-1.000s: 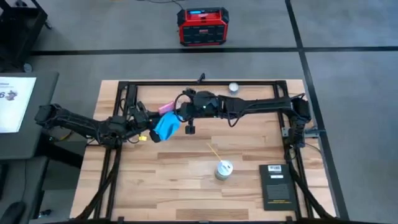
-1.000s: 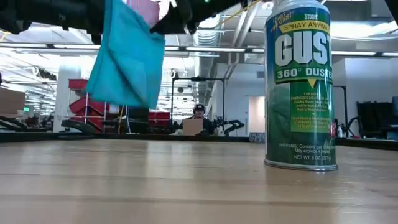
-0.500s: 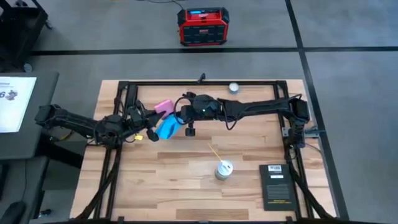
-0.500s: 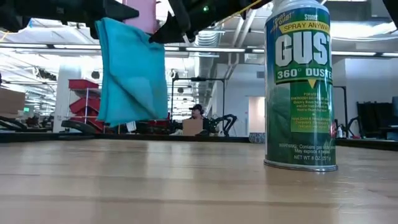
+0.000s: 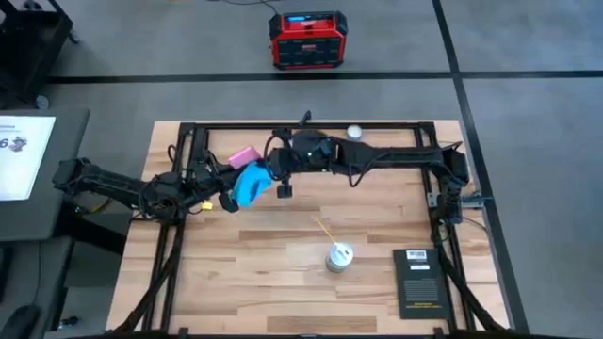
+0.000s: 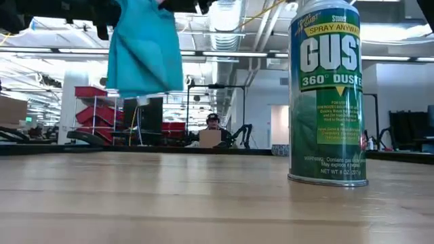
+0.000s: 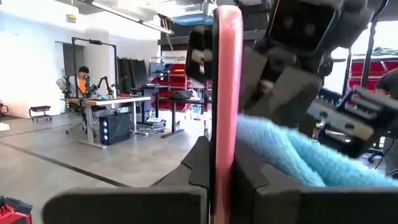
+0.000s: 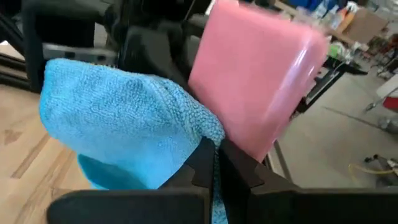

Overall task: Apply microfiber cloth
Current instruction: Wipe the device with a microfiber cloth

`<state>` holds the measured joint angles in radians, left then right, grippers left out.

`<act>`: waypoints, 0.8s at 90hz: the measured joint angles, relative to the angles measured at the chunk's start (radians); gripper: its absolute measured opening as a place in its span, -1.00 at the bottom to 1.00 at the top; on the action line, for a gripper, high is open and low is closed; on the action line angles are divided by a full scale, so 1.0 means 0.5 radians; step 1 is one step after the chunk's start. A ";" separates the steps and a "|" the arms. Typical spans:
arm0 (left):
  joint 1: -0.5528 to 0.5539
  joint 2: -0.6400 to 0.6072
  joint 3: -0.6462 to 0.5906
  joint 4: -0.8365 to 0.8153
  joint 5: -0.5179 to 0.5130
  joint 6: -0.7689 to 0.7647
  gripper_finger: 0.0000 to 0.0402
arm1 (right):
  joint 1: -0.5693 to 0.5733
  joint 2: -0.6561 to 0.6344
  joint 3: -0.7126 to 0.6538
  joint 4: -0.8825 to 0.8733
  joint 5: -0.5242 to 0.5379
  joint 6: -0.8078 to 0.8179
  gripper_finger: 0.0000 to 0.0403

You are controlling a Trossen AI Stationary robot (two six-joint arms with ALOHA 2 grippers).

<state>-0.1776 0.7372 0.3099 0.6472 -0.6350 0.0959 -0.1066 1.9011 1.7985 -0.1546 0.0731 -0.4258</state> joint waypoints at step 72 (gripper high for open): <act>-0.014 0.029 -0.016 -0.063 0.081 0.037 -0.99 | -0.087 0.005 0.008 -0.140 -0.110 0.140 -1.00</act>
<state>-0.1848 0.7515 0.3019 0.6156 -0.5944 0.1144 -0.1499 1.9034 1.8022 -0.2246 0.0179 -0.3556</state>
